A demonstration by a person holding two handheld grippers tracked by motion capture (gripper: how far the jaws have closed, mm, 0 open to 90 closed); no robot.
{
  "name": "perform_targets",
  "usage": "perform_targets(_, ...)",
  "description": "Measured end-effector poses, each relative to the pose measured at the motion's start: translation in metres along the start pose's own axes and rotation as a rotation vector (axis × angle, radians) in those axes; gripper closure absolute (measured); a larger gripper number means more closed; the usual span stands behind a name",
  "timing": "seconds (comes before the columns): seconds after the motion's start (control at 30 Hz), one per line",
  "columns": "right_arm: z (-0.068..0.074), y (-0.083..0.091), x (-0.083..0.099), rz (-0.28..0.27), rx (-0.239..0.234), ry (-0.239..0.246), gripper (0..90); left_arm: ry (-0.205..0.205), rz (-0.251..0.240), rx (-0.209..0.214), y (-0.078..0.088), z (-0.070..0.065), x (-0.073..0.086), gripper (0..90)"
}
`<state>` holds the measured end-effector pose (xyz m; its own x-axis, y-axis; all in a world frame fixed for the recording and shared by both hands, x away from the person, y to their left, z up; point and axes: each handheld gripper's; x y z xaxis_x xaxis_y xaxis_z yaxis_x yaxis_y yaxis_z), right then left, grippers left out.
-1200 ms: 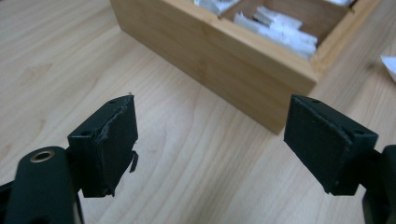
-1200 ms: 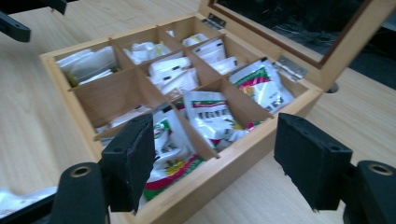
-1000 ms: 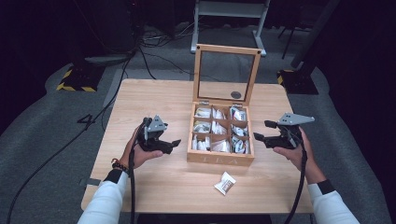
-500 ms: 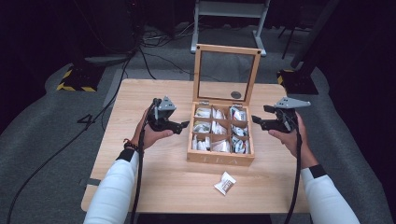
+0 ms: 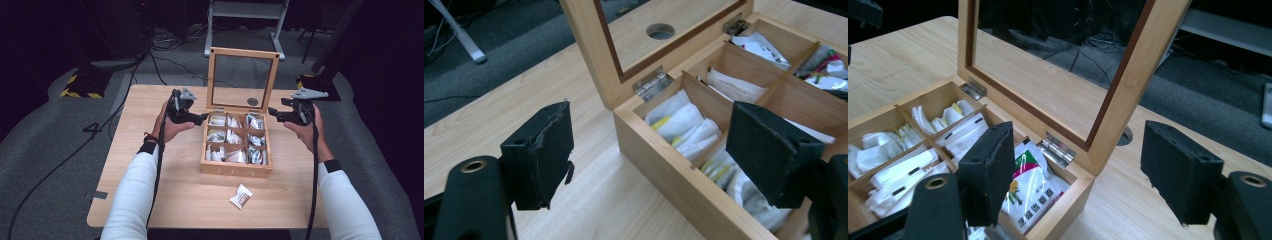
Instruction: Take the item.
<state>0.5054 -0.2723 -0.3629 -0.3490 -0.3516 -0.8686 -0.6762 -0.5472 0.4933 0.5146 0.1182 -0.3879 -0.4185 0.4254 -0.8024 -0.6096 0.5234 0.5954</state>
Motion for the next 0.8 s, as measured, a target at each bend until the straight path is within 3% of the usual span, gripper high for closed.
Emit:
perform_targets(0.3,-0.005,-0.027,-0.009,0.039,0.002,-0.031,30.3,0.054,0.010,-0.041,-0.024,0.013,-0.015,21.1)
perform_targets(0.57,-0.017,-0.050,-0.002,0.098,0.016,-0.095,30.7,0.088,0.043,-0.088,-0.048,0.017,-0.028,23.4)
perform_targets(0.8,-0.027,-0.062,0.000,0.099,0.004,-0.148,30.7,0.125,0.052,-0.089,-0.064,0.019,-0.036,23.2)
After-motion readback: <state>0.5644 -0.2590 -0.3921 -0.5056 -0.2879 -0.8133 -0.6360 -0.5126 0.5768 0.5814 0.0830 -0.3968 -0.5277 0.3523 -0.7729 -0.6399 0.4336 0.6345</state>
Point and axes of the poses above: each handheld gripper's, and its own axes: y roughly backward along the jaws, x roughly out of its underside, z roughly to its left, and after that the axes turned 3 degrees about -x, right-handed
